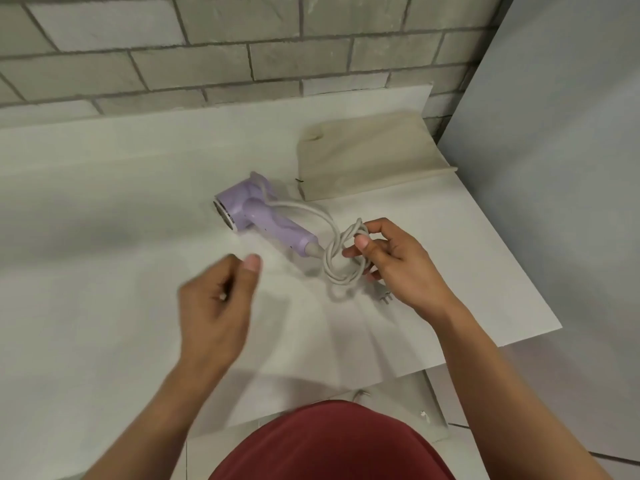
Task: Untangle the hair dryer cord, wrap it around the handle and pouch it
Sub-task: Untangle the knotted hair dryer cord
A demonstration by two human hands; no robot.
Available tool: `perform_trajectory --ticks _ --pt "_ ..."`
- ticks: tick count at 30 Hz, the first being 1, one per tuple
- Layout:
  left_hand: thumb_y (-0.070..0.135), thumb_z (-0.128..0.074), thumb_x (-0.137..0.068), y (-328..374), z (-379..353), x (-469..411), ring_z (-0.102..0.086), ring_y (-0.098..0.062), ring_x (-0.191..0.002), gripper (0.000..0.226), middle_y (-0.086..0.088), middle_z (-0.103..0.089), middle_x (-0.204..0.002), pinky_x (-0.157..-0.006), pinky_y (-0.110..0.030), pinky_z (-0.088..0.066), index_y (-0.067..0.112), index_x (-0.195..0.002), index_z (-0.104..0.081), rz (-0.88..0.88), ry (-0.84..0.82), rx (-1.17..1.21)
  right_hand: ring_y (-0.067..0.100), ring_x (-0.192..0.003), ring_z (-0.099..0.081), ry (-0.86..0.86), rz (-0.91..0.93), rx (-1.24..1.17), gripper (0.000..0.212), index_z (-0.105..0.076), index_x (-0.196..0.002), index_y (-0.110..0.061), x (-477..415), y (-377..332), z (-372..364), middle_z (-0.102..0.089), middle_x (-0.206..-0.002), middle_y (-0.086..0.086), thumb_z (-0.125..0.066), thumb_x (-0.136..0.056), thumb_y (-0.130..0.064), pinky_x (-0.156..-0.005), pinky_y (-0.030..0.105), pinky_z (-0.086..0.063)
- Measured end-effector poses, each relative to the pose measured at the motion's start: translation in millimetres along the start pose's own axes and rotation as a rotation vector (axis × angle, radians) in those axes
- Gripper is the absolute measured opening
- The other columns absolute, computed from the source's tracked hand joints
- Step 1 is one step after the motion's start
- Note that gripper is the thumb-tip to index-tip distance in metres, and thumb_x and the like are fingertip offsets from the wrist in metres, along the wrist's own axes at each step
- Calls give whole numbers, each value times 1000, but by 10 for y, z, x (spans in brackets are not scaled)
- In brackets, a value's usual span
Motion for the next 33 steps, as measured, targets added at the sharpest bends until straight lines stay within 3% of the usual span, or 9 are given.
perform_trajectory --ticks 3,5,10,16,19,21,23,27,33 --pt "67 -64 -81 -187 -423 223 -61 -4 -72 37 14 -63 -84 -62 -14 -45 35 -98 -63 112 -258 -37 12 -83 -74 -3 -22 11 13 -61 -111 -32 62 36 -118 -81 -103 -13 -56 -108 -43 -69 22 -57" --pt "71 -67 -78 -182 -546 259 -67 -7 -93 51 21 -64 -106 -72 -15 -52 41 -119 -59 123 -286 -16 10 -85 -74 -25 -18 33 13 -59 -109 -34 116 30 -224 -80 -105 -15 -55 -107 -46 -69 21 -57" --pt "48 -65 -97 -44 -550 94 -68 -5 -92 6 21 -69 -101 -73 -16 -52 48 -102 -63 36 -227 -11 10 -90 -76 -59 -30 58 11 -57 -105 -34 266 91 -558 -79 -103 -15 -55 -107 -44 -78 38 -63" --pt "32 -67 -100 117 -381 -54 -64 -9 -80 14 14 -67 -90 -70 -21 -50 26 -109 -75 -228 -464 -231 -6 -86 -67 -176 47 653 49 -70 -114 -36 343 -306 -315 -73 -93 -26 -72 -80 -72 -84 32 -57" --pt "35 -64 -101 193 -327 -113 -57 -7 -76 20 13 -62 -89 -73 -24 -48 24 -112 -75 -346 -590 -356 -5 -112 -59 -34 436 741 57 -56 -140 -43 419 -1018 -232 -63 -124 -28 -67 -88 -65 -96 29 -54" --pt "39 -62 -102 248 -317 -141 -60 -14 -81 22 11 -63 -92 -74 -37 -52 24 -112 -74 -403 -631 -410 6 -142 -43 -192 621 808 63 -47 -154 -38 432 -1268 -521 -49 -154 -18 -69 -96 -48 -116 27 -39" --pt "41 -62 -101 301 -293 -183 -59 -14 -80 22 11 -61 -89 -73 -36 -50 24 -109 -74 -439 -625 -416 13 -155 -28 -336 607 982 55 -53 -152 -33 327 -1251 -751 -47 -160 -12 -66 -100 -46 -125 33 -27" --pt "43 -68 -96 247 -222 -347 -57 -10 -75 19 11 -67 -84 -67 -26 -45 28 -103 -78 -323 -528 -308 24 -153 -39 -226 606 1098 34 -81 -110 -25 258 -1239 -660 -74 -117 -6 -60 -100 -49 -126 55 -21" --pt "33 -79 -90 64 -305 -452 -65 -6 -67 8 17 -70 -78 -71 -35 -59 30 -98 -80 -27 -434 -60 39 -118 -67 163 848 1201 16 -84 -109 -23 479 -1310 -417 -78 -90 -3 -74 -98 -29 -114 63 -37"
Point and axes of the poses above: each hand's wrist, its own x-axis away from the middle knuckle, its own z-axis out of the back of the hand, y = z × x, the point moved 9 cm from there along -x, towards the middle knuckle
